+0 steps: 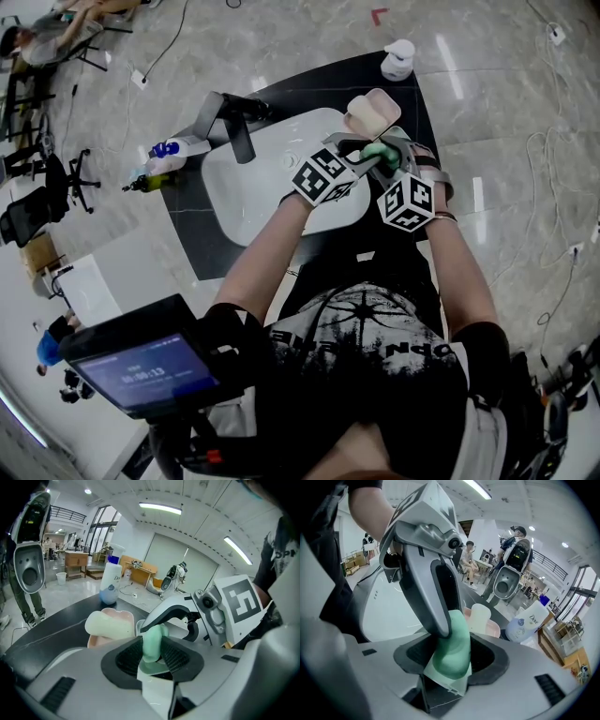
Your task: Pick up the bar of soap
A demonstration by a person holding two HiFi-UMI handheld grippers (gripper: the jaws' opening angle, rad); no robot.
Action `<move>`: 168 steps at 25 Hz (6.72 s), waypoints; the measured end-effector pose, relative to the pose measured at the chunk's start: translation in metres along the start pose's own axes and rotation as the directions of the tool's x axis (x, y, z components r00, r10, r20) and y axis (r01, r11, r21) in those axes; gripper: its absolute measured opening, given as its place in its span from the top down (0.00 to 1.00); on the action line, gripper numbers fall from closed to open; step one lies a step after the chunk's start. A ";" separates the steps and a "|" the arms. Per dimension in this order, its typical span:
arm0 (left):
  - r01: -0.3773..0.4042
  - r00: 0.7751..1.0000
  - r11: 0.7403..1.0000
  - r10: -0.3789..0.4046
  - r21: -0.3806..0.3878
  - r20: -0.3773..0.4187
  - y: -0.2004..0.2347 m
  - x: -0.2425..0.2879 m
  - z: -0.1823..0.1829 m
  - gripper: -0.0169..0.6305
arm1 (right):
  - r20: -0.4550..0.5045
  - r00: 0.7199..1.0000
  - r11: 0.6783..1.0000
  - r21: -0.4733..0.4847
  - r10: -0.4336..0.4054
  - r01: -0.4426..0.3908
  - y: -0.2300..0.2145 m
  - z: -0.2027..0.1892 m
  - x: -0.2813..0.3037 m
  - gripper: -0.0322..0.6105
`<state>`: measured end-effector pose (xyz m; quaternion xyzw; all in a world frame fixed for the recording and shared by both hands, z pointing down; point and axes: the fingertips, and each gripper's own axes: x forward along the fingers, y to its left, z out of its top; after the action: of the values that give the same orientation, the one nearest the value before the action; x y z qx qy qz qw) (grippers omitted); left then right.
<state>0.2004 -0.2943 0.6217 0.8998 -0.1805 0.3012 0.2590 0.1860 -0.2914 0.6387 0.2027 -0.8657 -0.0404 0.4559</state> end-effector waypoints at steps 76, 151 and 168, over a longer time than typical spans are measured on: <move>-0.457 0.809 0.883 0.464 -0.109 0.362 -0.073 -0.177 0.063 0.77 | 0.227 0.971 0.852 -0.520 0.071 0.059 0.024 0.153 -0.125 0.61; -0.556 0.660 0.583 0.743 -0.592 0.111 0.059 -0.449 -0.362 0.77 | 0.058 0.858 0.605 -0.733 0.510 -0.310 0.387 0.400 0.156 0.61; -0.490 0.683 0.558 0.723 -0.670 0.103 0.081 -0.429 -0.391 0.77 | -0.012 0.842 0.606 -0.690 0.539 -0.397 0.395 0.382 0.191 0.61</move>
<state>-0.3371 -0.0619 0.6455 0.6881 -0.6146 0.1263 0.3645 -0.3422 -0.0480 0.6652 -0.2141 -0.8548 -0.2464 0.4034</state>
